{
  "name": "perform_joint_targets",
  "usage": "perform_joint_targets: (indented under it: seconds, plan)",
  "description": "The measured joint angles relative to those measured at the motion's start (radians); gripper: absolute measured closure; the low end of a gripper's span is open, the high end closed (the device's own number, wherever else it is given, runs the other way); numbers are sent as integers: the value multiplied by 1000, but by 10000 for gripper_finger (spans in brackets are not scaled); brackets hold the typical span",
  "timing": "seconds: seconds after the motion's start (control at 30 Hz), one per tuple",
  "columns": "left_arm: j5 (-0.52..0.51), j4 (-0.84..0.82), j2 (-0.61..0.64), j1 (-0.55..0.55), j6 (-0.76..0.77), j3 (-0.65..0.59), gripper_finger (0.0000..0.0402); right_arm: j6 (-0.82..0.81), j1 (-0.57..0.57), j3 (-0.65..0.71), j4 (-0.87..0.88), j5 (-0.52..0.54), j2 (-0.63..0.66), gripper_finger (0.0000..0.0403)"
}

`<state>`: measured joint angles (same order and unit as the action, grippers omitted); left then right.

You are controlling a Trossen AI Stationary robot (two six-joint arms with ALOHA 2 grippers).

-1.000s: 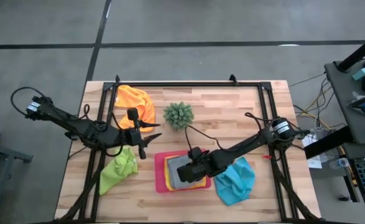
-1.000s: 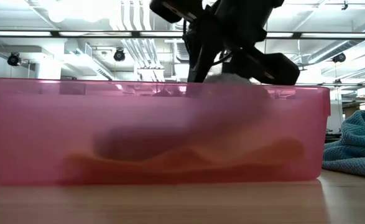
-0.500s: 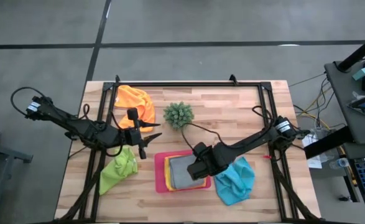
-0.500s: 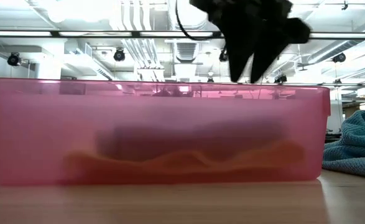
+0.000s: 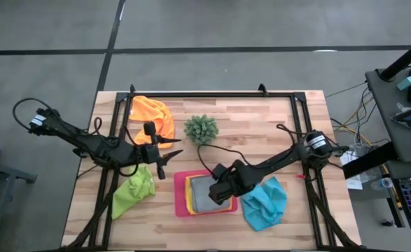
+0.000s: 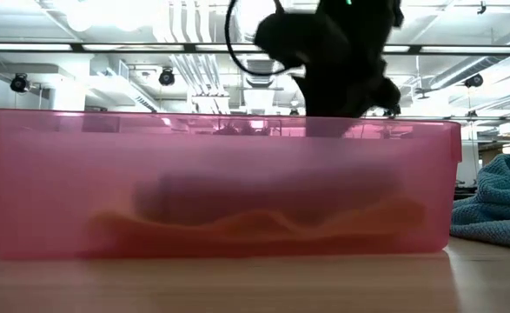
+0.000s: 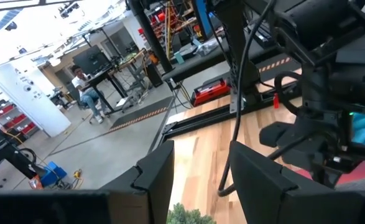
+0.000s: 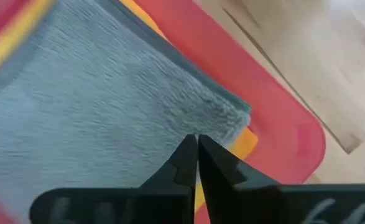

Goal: Fold microfiber towels
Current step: Put the gray microfiber cloth into the pink bin, then fold the green microfiber cloth

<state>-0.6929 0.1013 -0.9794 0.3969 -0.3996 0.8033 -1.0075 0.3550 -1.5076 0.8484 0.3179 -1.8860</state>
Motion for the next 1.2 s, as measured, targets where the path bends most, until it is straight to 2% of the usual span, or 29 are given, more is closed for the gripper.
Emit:
perform_joint_targets:
  seconds: [0.23, 0.33, 0.47, 0.57, 0.73, 0.83, 0.93, 1.03, 1.13, 1.2]
  plan:
    - [0, 14, -2, 0, 0, -2, 262, 36, 0, 28, -2, 15, -1, 394]
    - [0, 28, -2, 0, 0, -2, 262, 101, 1, 28, 1, 41, 5, 394]
    - [0, 30, -2, 0, -1, -2, 262, 247, 9, 22, 23, 101, 61, 394]
    - [0, 31, -2, -2, -1, -5, 262, 378, 9, 44, 28, 105, 123, 394]
    - [-1, 15, -2, -3, 64, -14, 262, 563, 1, 139, -33, 103, 233, 394]
    - [-1, 16, -2, -3, 126, -14, 262, 705, 1, 232, -134, 104, 318, 394]
    - [-1, -12, -3, -5, 233, -7, 265, 845, -9, 333, -278, 101, 406, 394]
    - [1, -161, -12, -15, 409, 37, 273, 980, -32, 435, -452, 102, 509, 394]
    - [24, -437, -16, -28, 743, 97, 284, 1097, -59, 519, -603, 98, 603, 394]
    - [108, -633, -16, -40, 984, 138, 292, 1162, -77, 555, -676, 84, 660, 394]
